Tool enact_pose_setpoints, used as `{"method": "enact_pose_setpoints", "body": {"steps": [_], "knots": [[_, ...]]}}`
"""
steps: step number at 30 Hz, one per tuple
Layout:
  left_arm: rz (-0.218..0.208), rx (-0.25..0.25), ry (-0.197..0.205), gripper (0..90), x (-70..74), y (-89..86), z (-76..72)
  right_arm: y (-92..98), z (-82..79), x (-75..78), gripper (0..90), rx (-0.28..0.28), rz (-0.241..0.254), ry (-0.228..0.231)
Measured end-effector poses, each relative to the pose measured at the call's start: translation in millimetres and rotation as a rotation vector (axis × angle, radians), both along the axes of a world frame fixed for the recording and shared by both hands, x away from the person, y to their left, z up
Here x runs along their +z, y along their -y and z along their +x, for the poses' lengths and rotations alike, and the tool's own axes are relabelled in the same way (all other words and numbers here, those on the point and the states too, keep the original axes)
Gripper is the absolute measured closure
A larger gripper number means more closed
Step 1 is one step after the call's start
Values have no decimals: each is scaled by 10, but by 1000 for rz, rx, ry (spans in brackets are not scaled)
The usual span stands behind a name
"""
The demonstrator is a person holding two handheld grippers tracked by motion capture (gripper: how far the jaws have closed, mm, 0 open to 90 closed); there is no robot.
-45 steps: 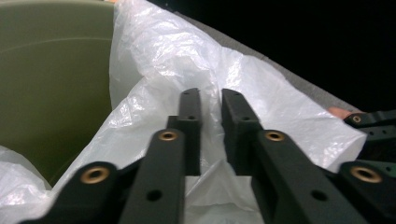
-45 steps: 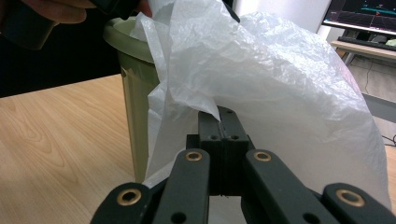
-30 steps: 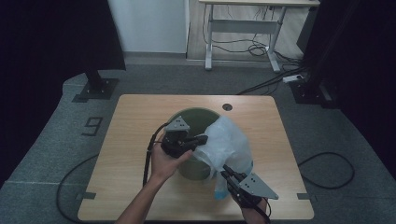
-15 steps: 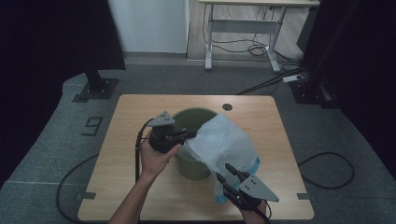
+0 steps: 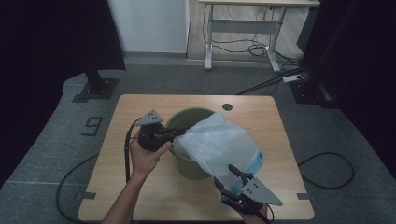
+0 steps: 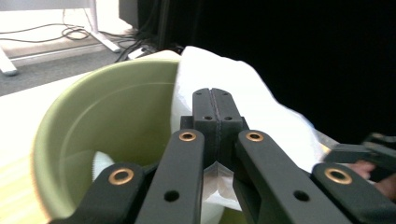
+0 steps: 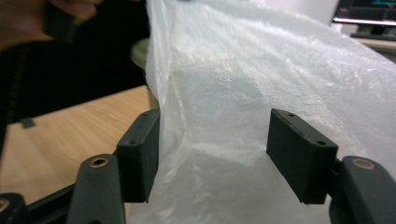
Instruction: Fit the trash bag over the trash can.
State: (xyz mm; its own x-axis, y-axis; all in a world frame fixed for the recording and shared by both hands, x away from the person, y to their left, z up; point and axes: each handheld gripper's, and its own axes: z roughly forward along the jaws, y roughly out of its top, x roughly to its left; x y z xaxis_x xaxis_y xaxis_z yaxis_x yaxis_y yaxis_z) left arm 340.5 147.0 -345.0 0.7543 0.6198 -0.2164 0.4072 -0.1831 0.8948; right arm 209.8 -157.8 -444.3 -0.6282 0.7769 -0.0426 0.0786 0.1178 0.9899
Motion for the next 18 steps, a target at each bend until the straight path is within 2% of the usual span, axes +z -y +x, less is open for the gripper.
{"method": "enact_pose_setpoints", "body": {"steps": [2,6,11,18], "knots": [[-2,10,-2,898,-4,-52,10,47,-35,33,331,11,13,11],[-5,32,-11,899,-33,-146,22,174,-67,70,317,33,66,-6],[-9,54,-21,899,-73,-252,55,349,-29,54,311,-11,81,-19],[-9,84,-35,899,-112,-378,100,546,136,-16,275,-123,55,-58]]}}
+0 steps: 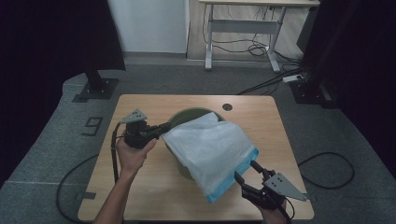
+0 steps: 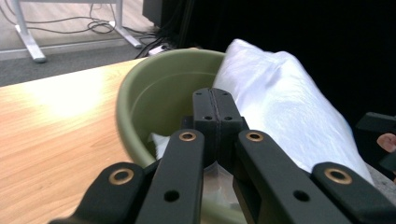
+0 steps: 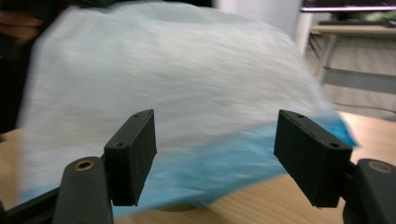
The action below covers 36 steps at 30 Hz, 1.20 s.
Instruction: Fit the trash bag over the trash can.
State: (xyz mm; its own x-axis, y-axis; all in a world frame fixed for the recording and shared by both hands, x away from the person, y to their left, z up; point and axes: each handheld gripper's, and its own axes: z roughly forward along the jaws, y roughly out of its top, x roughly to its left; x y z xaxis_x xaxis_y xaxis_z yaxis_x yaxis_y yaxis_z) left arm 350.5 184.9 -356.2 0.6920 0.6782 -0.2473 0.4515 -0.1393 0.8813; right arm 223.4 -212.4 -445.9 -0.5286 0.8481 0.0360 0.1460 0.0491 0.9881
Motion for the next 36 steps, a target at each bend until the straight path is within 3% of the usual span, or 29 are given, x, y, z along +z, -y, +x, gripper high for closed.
{"method": "enact_pose_setpoints", "body": {"steps": [4,11,14,20,25,29,33,36], "knots": [[-2,11,-14,899,-36,-56,24,108,93,-76,266,-46,13,-40],[-1,3,-13,899,-50,-46,24,243,289,-158,250,-59,37,-93],[-3,7,-15,898,-50,-61,30,272,348,-192,244,-56,85,-140],[2,7,-19,898,-67,-61,35,240,331,-289,265,-35,106,-156],[0,8,-19,899,-68,-64,35,213,354,-260,318,5,133,-153],[6,4,-18,898,-70,-55,24,188,365,-199,448,24,154,-124],[5,-19,-8,898,-51,-23,-10,185,345,-140,729,9,176,-85],[4,-50,4,897,-9,16,-45,197,337,-86,865,17,202,-77]]}}
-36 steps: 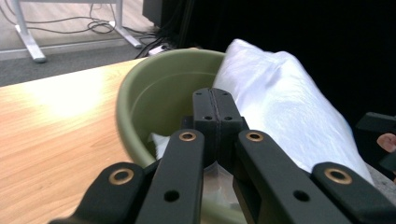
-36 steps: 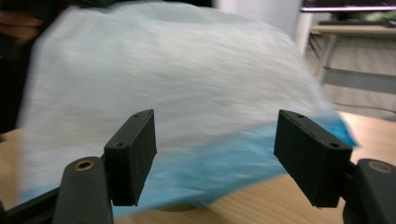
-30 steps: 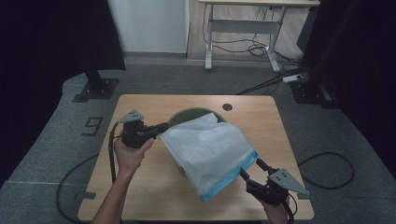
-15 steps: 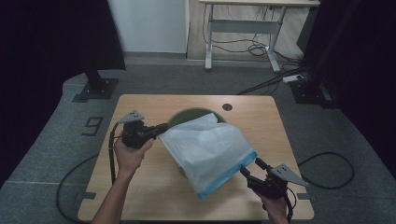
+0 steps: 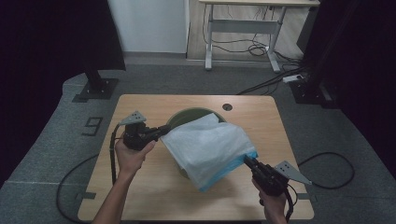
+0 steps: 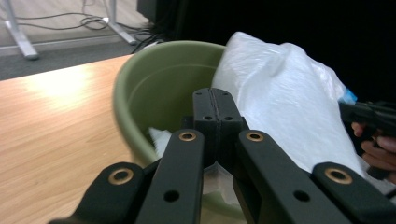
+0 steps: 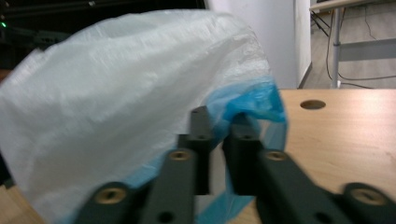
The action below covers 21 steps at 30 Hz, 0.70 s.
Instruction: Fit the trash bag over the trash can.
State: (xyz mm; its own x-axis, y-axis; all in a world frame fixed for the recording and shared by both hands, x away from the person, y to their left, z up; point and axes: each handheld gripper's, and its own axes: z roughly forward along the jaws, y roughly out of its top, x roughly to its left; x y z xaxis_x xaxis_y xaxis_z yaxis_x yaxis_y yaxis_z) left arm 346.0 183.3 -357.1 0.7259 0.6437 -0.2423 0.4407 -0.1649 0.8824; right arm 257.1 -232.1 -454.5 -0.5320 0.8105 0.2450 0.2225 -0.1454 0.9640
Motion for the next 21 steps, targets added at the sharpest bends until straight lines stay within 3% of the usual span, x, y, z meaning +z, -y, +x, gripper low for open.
{"method": "enact_pose_setpoints", "body": {"steps": [2,4,8,11,15,21], "knots": [[-5,-30,13,890,40,27,-26,7,-18,49,882,-10,2,23],[5,-60,22,788,77,55,-47,26,-45,117,884,-24,-1,47],[44,-60,121,597,184,147,-179,63,-83,233,885,-46,-18,81],[62,-88,162,542,270,237,-272,77,-95,300,885,-47,-27,92],[86,-145,165,530,321,384,-344,55,-102,359,885,-37,-31,101],[108,-211,118,467,233,595,-333,-45,-98,395,885,-8,-33,111]]}}
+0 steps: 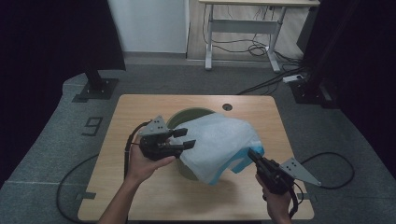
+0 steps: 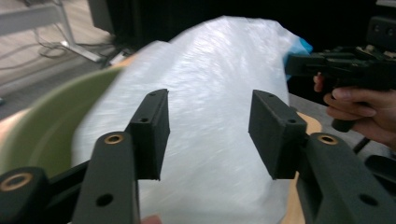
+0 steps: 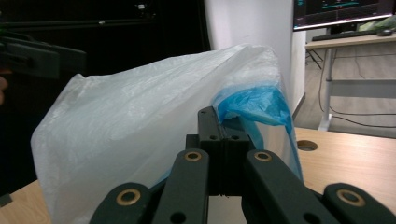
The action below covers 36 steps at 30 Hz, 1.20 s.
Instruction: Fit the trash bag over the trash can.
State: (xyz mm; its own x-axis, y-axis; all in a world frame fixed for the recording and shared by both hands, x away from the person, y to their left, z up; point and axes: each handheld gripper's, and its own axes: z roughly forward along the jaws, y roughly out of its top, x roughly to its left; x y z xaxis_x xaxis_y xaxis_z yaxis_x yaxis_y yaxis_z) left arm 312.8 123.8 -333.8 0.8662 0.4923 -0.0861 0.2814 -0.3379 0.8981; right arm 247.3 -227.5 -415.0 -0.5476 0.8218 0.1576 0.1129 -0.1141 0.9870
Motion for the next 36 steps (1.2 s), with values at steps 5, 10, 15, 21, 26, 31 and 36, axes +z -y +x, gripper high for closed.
{"method": "enact_pose_setpoints", "body": {"steps": [5,10,15,21,26,31,36], "knots": [[25,-29,-23,385,-95,125,11,-101,21,15,885,23,-4,3],[57,-55,-60,296,-179,255,21,-183,37,45,885,45,-2,7],[98,-45,-58,355,-238,367,24,-235,37,52,885,58,-1,8],[111,-68,-109,595,-289,433,68,-233,18,84,885,65,5,19],[114,-107,-150,738,-330,450,96,-219,5,109,886,70,14,30],[105,-117,-161,877,-336,435,104,-216,0,101,886,70,15,30],[89,-117,-154,899,-330,402,102,-202,-1,89,886,67,17,27]]}}
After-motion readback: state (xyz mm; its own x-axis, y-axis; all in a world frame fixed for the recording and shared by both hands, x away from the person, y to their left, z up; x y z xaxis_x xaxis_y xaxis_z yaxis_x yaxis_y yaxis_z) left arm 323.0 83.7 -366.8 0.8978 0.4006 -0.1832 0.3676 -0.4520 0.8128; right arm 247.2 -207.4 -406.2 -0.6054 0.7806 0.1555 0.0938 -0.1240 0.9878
